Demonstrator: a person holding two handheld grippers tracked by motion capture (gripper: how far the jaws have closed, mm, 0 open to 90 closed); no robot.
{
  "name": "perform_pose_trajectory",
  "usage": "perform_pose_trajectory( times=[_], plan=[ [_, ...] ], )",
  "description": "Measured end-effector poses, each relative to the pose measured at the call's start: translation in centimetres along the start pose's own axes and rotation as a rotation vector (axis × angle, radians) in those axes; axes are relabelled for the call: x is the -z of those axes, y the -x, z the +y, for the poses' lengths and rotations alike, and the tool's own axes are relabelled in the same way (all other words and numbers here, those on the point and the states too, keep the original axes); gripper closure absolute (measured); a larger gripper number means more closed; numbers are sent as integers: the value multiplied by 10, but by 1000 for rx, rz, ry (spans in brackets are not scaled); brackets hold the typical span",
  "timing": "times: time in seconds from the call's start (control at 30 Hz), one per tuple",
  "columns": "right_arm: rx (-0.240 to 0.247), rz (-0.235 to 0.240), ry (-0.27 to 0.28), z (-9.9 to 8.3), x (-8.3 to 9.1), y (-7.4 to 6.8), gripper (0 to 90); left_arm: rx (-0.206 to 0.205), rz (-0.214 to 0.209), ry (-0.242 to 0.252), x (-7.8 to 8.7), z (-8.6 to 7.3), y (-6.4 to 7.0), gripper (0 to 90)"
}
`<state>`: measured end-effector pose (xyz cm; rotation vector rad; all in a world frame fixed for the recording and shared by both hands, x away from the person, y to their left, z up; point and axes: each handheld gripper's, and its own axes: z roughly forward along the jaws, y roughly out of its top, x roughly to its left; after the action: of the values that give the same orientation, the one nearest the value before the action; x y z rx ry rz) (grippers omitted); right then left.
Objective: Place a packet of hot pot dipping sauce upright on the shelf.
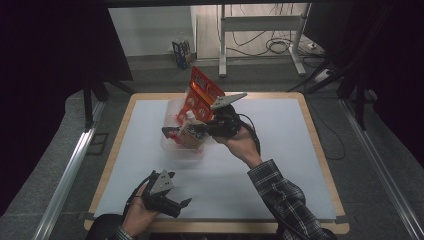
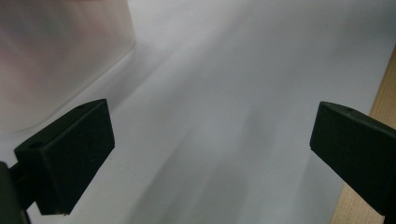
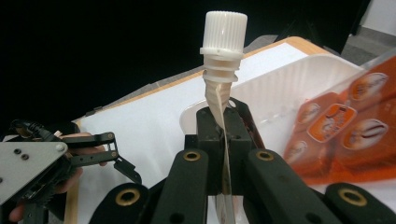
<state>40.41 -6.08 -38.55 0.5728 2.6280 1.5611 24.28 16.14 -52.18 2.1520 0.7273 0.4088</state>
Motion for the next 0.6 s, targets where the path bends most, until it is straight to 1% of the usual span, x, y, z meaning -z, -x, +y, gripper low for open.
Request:
perform_pose_trajectory(
  times=[0.07, 0.17, 0.2, 0.23, 0.4, 0.43, 0.53, 0.57, 0.6],
  plan=[
    [2, 4, -5, 1, -3, 0, 874, -1, 1, -1, 0, 0, 0, 1],
    [1, 22, -22, 1, -14, 0, 874, -1, 1, 0, 0, 0, 0, 1],
    [1, 22, -22, 1, -14, 0, 874, -2, 0, -1, 0, 0, 0, 1],
    [1, 23, -34, 0, -19, 0, 874, -2, 0, -2, 0, 0, 0, 1],
    [-6, 32, -60, -2, -27, 2, 874, -4, 0, -5, 0, 0, 0, 1],
    [-12, 40, -64, -3, -29, 3, 873, -5, -1, -5, 0, 0, 0, 1],
    [-13, 39, -79, -4, -33, 4, 873, -7, 1, -5, 0, 0, 0, 1],
    [-9, 34, -103, -7, -37, 4, 873, -9, 1, -6, 0, 0, 0, 1],
    [-9, 34, -103, -7, -37, 4, 873, -9, 1, -6, 0, 0, 0, 1]
  ],
)
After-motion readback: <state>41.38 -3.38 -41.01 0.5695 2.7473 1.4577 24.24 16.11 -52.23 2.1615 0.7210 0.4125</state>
